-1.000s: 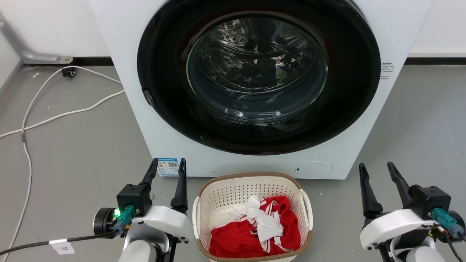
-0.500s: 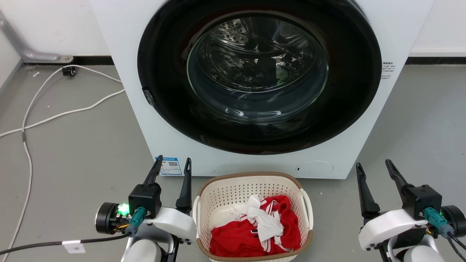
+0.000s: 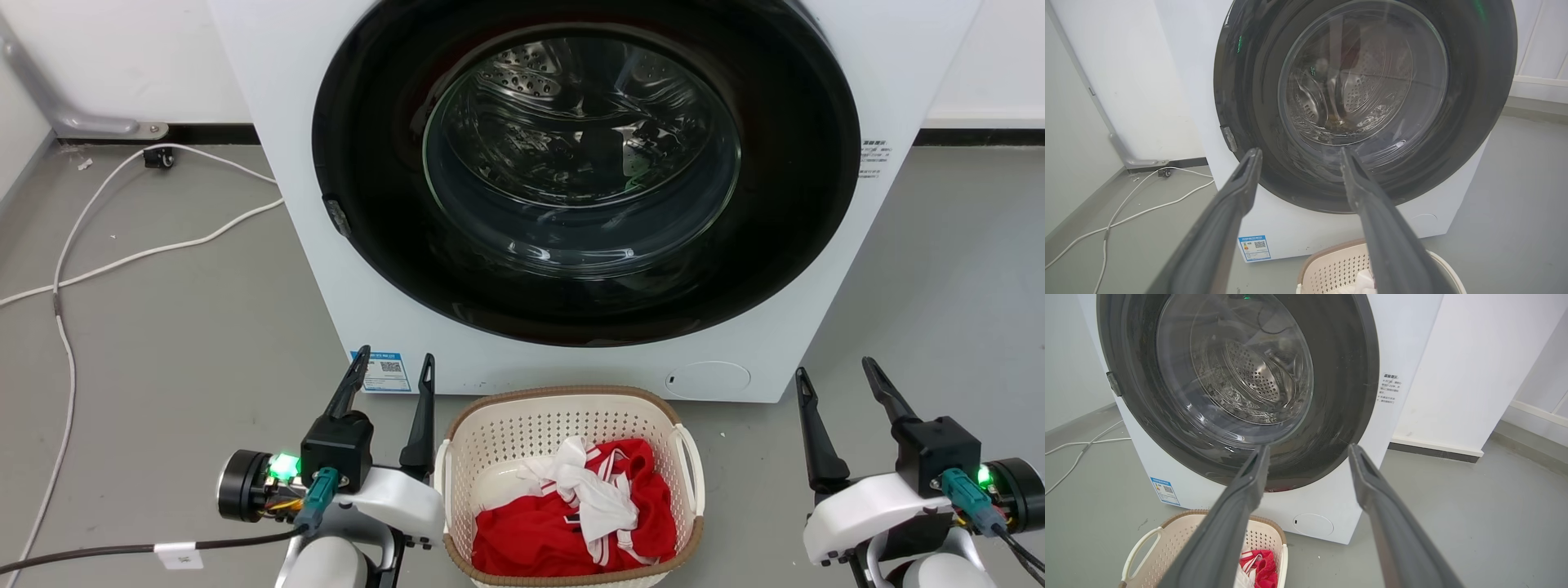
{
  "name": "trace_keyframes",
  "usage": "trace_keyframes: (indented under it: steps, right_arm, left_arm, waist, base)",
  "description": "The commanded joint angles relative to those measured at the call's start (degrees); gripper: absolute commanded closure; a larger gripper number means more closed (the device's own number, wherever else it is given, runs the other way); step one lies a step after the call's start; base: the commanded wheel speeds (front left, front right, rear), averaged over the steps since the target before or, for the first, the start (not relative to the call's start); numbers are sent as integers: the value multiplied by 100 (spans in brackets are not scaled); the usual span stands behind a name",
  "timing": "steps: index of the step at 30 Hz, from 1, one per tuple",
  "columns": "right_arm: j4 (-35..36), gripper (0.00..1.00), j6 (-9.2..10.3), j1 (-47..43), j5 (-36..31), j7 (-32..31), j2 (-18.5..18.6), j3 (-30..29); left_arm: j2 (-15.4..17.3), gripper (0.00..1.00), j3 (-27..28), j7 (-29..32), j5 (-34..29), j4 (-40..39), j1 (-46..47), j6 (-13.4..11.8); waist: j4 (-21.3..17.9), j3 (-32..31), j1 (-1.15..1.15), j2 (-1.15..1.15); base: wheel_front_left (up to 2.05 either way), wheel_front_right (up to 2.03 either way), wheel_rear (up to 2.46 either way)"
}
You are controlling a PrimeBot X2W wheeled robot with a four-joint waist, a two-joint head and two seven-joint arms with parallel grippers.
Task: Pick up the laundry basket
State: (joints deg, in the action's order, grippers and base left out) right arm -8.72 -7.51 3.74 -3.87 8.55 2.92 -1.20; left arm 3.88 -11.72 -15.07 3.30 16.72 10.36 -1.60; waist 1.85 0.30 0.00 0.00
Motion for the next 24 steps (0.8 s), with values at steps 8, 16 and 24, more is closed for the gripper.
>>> trace_keyframes:
  steps: [8, 16, 24]
  right_arm:
    - [49, 0, 4, -53, 165, -29, -7, -19]
    - [87, 0, 3, -39, 219, -48, -7, -24]
    - [-45, 0, 4, 134, 340, -129, -7, -25]
  left_arm:
    - [-31, 0, 73, -15, 144, 12, 0, -27]
    - [-46, 0, 90, -15, 102, 29, 40, -32]
    - [-15, 0, 143, -15, 83, 244, 204, -17]
  waist:
    - [-2, 9, 0, 0]
    - [2, 66, 0, 0]
    - [-28, 381, 0, 0]
  base:
    - [0, 0, 0]
    - [0, 0, 0]
    - [0, 0, 0]
